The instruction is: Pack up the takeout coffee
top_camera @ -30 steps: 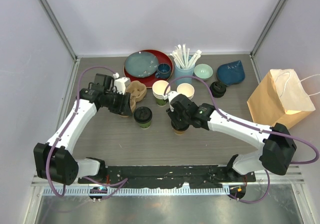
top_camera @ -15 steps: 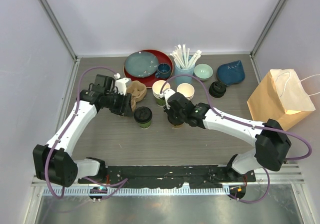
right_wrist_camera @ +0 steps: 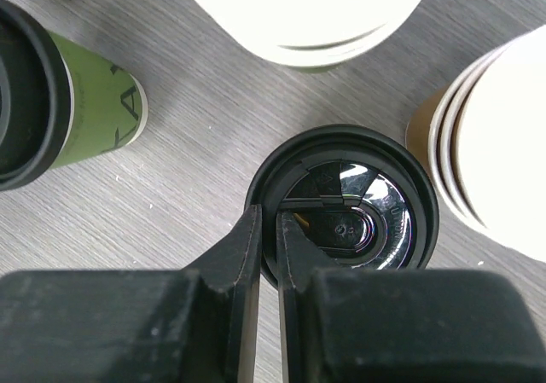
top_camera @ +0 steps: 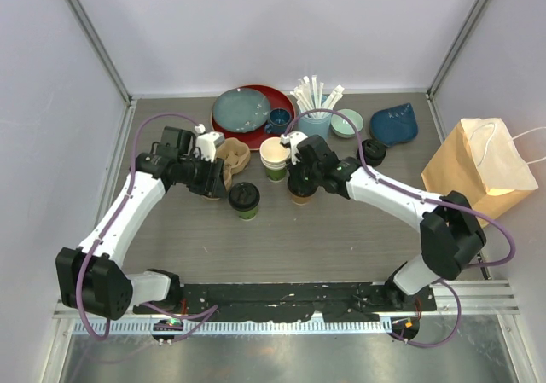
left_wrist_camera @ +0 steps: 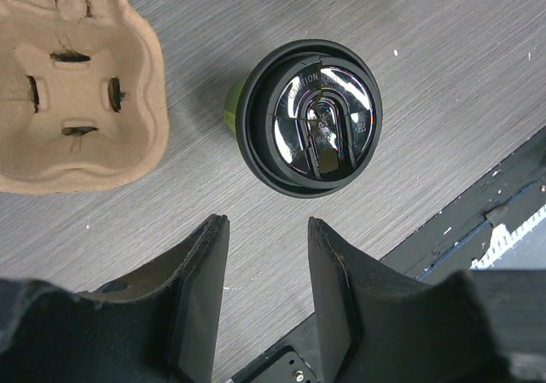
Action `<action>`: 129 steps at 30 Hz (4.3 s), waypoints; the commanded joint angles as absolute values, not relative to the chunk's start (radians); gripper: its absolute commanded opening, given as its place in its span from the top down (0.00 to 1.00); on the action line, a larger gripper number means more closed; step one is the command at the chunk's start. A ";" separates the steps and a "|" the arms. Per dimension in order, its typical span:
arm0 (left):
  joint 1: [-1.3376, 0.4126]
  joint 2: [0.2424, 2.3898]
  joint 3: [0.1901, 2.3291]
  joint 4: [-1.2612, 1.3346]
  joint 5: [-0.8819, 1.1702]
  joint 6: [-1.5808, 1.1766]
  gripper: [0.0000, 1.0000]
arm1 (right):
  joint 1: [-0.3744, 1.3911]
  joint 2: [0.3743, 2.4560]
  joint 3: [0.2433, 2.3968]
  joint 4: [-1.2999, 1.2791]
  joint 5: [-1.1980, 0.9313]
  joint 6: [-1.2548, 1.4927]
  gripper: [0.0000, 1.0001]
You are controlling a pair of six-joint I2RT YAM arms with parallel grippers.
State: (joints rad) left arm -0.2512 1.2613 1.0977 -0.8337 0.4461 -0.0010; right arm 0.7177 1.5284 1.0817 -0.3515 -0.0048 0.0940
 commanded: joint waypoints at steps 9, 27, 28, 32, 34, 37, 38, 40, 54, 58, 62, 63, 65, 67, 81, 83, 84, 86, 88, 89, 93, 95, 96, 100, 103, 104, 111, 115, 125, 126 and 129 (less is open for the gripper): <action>-0.252 1.273 1.154 -0.815 0.454 0.021 0.54 | 0.657 1.652 1.232 -0.298 -0.113 0.043 0.86; -0.242 1.292 1.198 -0.821 0.445 0.054 0.53 | 0.660 1.586 1.298 -0.386 -0.176 0.005 0.50; -0.238 1.296 1.200 -0.821 0.445 0.055 0.53 | 0.667 1.583 1.310 -0.397 -0.176 -0.018 0.44; -0.209 1.302 1.218 -0.818 0.405 0.048 0.50 | 0.713 1.575 1.385 -0.445 -0.149 -0.086 0.35; -0.181 1.305 1.229 -0.818 0.403 0.037 0.47 | 0.757 1.571 1.403 -0.463 -0.135 -0.110 0.33; -0.140 1.313 1.243 -0.815 0.370 0.029 0.44 | 0.823 1.566 1.424 -0.466 -0.152 -0.178 0.32; -0.130 1.316 1.241 -0.805 0.355 0.031 0.44 | 0.865 1.569 1.425 -0.468 -0.170 -0.227 0.32; -0.095 1.315 1.229 -0.789 0.325 0.031 0.44 | 0.902 1.594 1.433 -0.474 -0.233 -0.268 0.34; -0.011 1.353 1.106 -0.635 0.236 0.035 0.40 | 0.977 1.810 1.585 -0.532 -0.173 -0.333 0.45; -0.011 1.345 1.094 -0.621 0.253 0.044 0.40 | 0.977 1.833 1.598 -0.540 -0.176 -0.334 0.46; -0.011 1.347 1.091 -0.623 0.267 0.048 0.40 | 0.977 1.858 1.605 -0.543 -0.176 -0.330 0.48; -0.011 1.348 1.089 -0.621 0.268 0.048 0.40 | 0.977 1.868 1.608 -0.543 -0.173 -0.330 0.49; -0.011 1.350 1.089 -0.621 0.273 0.049 0.40 | 0.977 1.879 1.614 -0.548 -0.170 -0.328 0.49; -0.011 1.350 1.089 -0.623 0.276 0.051 0.40 | 0.977 1.890 1.624 -0.551 -0.170 -0.325 0.49; -0.011 1.350 1.092 -0.626 0.298 0.060 0.40 | 0.957 1.927 1.683 -0.587 -0.055 -0.305 0.71; -0.011 1.350 1.094 -0.624 0.301 0.061 0.40 | 0.948 1.940 1.697 -0.591 -0.046 -0.301 0.72; -0.011 1.348 1.092 -0.626 0.299 0.061 0.40 | 0.943 1.945 1.701 -0.591 -0.051 -0.301 0.72; -0.011 1.348 1.092 -0.626 0.299 0.063 0.40 | 0.931 1.953 1.709 -0.586 -0.054 -0.299 0.73; -0.011 1.347 1.092 -0.626 0.301 0.064 0.40 | 0.920 1.960 1.720 -0.575 -0.067 -0.299 0.73; -0.011 1.347 1.092 -0.626 0.301 0.066 0.40 | 0.907 1.963 1.723 -0.572 -0.072 -0.296 0.73; -0.011 1.348 1.092 -0.624 0.302 0.068 0.40 | 0.890 1.988 1.752 -0.568 -0.090 -0.298 0.70; -0.011 1.351 1.092 -0.626 0.304 0.071 0.40 | 0.890 2.000 1.773 -0.597 -0.132 -0.302 0.58; -0.011 1.348 1.091 -0.629 0.302 0.071 0.40 | 0.890 2.000 1.781 -0.606 -0.144 -0.301 0.54; -0.011 1.347 1.089 -0.624 0.311 0.074 0.40 | 0.890 1.941 1.776 -0.618 -0.172 -0.284 0.41; -0.011 1.356 1.091 -0.624 0.322 0.072 0.40 | 0.890 1.867 1.808 -0.627 -0.189 -0.262 0.22; -0.011 1.356 1.091 -0.626 0.328 0.074 0.40 | 0.890 1.847 1.824 -0.632 -0.181 -0.258 0.20; -0.011 1.336 1.085 -0.632 0.328 0.084 0.40 | 0.772 1.663 1.969 -0.709 0.146 -0.175 0.11; -0.011 1.316 1.077 -0.630 0.344 0.087 0.40 | 0.464 1.576 1.912 -0.794 0.333 -0.059 0.10; -0.009 1.310 1.072 -0.627 0.394 0.090 0.40 | 0.072 1.419 1.720 -0.888 0.802 -0.060 0.09; -0.009 1.310 1.069 -0.624 0.399 0.091 0.40 | 0.066 1.422 1.720 -0.899 0.819 -0.063 0.09; -0.009 1.316 1.075 -0.627 0.416 0.092 0.40 | 0.063 1.434 1.723 -0.936 0.857 -0.058 0.10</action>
